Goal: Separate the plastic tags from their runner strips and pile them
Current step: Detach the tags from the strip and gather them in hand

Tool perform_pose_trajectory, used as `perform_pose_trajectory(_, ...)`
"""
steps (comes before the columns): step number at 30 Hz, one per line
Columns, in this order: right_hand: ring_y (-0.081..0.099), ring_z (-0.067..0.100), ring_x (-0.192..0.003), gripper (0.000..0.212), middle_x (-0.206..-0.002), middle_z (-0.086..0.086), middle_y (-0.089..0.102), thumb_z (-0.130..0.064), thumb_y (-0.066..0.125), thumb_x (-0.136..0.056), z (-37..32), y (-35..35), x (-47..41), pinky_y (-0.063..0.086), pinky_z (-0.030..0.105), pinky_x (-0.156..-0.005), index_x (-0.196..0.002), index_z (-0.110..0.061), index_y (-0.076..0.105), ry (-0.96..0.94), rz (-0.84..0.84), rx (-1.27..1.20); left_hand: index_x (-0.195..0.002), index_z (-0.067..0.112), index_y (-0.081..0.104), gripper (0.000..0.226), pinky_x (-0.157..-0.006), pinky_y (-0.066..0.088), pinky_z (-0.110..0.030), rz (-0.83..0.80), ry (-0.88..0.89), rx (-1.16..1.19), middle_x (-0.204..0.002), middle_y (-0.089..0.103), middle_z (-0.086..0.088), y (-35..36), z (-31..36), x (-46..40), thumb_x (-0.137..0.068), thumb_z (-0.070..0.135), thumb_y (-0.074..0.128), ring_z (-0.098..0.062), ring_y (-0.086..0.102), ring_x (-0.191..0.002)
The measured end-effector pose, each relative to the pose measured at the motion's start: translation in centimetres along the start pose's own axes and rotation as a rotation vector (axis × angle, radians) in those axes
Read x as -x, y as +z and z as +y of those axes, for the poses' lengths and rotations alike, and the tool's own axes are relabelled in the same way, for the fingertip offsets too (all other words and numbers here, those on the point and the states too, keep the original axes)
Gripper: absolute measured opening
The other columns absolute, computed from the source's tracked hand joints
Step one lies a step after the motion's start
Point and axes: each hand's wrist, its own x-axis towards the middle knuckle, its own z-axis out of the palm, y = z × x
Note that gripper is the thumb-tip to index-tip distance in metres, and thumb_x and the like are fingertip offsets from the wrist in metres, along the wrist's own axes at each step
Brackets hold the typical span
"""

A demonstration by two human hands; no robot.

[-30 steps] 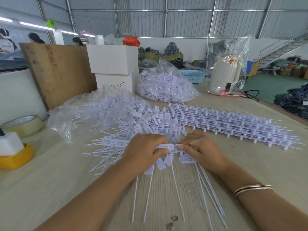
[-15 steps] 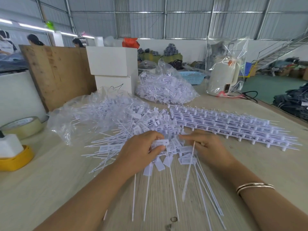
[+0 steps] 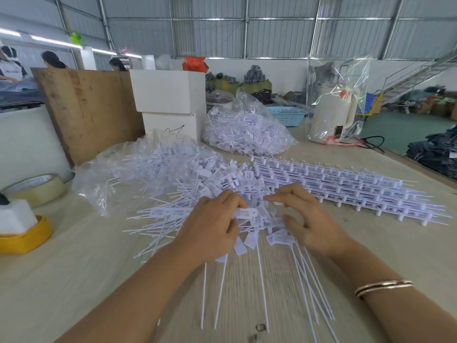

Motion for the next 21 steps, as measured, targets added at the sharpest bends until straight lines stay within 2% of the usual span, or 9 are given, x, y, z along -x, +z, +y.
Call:
perform_pose_trajectory(2,0.050,0.000,-0.099,0.046,-0.110,-0.008,0.054,-0.013,0.062,-0.079,-0.8,1.1,-0.2,0.041,0.023,-0.084,-0.124,-0.020,0.054,-0.107,-0.062,0.056,-0.108,0.017,0.051,0.021,-0.077,0.032,-0.028,0.017,0.042,-0.032,-0.092,0.046,0.010,0.2,0.4,-0.1,-0.087,0.014,0.050,-0.005,0.034,-0.059)
perform_pose_trajectory(4,0.049,-0.006,-0.083,0.048,-0.099,-0.013,0.057,-0.022,0.069,-0.078,-1.3,1.7,-0.4,0.044,0.024,-0.073,-0.124,-0.021,0.055,-0.125,-0.017,0.099,-0.106,0.016,0.048,0.018,-0.066,0.028,-0.027,0.036,0.018,0.035,-0.086,0.040,0.011,0.2,0.7,0.0,-0.088,0.013,0.050,-0.003,0.037,-0.061)
perform_pose_trajectory(6,0.055,0.004,-0.065,0.037,-0.081,-0.009,0.064,-0.026,0.070,-0.077,-1.4,1.5,-0.5,0.049,0.027,-0.062,-0.114,-0.019,0.064,-0.175,0.086,0.157,-0.112,0.017,0.044,0.023,-0.066,0.034,-0.029,0.028,-0.009,0.121,-0.097,0.049,0.007,0.2,1.1,0.1,-0.090,0.014,0.049,-0.008,0.049,-0.071)
perform_pose_trajectory(8,0.058,0.010,-0.058,0.023,-0.072,-0.004,0.066,-0.026,0.063,-0.082,-1.2,1.1,-0.5,0.049,0.027,-0.057,-0.100,-0.014,0.072,-0.261,0.163,0.221,-0.122,0.015,0.042,0.031,-0.073,0.040,-0.032,0.016,0.018,0.134,-0.108,0.056,0.003,0.1,1.4,0.2,-0.091,0.022,0.047,-0.018,0.055,-0.081)
perform_pose_trajectory(11,0.061,0.011,-0.060,0.023,-0.074,-0.002,0.069,-0.025,0.057,-0.085,-0.8,0.6,-0.4,0.052,0.028,-0.056,-0.096,-0.011,0.073,-0.235,0.249,0.245,-0.123,0.021,0.045,0.040,-0.079,0.028,-0.027,0.027,0.007,0.048,-0.095,0.063,0.008,-0.4,0.9,-0.1,-0.091,0.042,0.034,-0.012,0.053,-0.075)
perform_pose_trajectory(13,0.063,0.012,-0.064,0.019,-0.078,-0.001,0.069,-0.022,0.063,-0.084,-0.5,0.5,-0.2,0.054,0.031,-0.058,-0.097,-0.012,0.073,-0.202,0.274,0.258,-0.106,0.026,0.052,0.035,-0.085,0.029,-0.029,0.010,-0.041,-0.005,-0.080,0.060,0.012,-0.6,0.2,-0.1,-0.093,0.046,0.028,-0.010,0.054,-0.074)
perform_pose_trajectory(16,0.067,0.021,-0.076,0.026,-0.088,0.004,0.069,-0.028,0.061,-0.086,-0.4,0.8,-0.3,0.055,0.032,-0.066,-0.102,-0.011,0.071,-0.202,0.186,0.271,-0.083,0.025,0.043,0.019,-0.078,0.030,-0.030,-0.011,-0.046,0.020,-0.064,0.043,0.013,0.0,-0.1,-0.2,-0.097,0.039,0.041,-0.012,0.045,-0.066)
perform_pose_trajectory(18,0.067,0.021,-0.077,0.031,-0.091,0.003,0.069,-0.034,0.057,-0.086,-0.5,1.3,-0.5,0.054,0.030,-0.066,-0.102,-0.011,0.070,-0.244,0.148,0.305,-0.083,0.026,0.040,0.019,-0.075,0.029,-0.029,-0.031,-0.011,0.035,-0.064,0.041,0.013,0.4,0.2,-0.2,-0.096,0.039,0.042,-0.012,0.043,-0.064)
perform_pose_trajectory(21,0.066,0.017,-0.071,0.027,-0.083,0.000,0.069,-0.034,0.058,-0.086,-0.5,1.6,-0.6,0.052,0.031,-0.058,-0.097,-0.014,0.071,-0.282,0.151,0.281,-0.092,0.027,0.050,0.027,-0.079,0.031,-0.028,-0.066,0.015,0.037,-0.076,0.054,0.011,0.5,0.1,-0.1,-0.091,0.048,0.032,-0.012,0.049,-0.072)
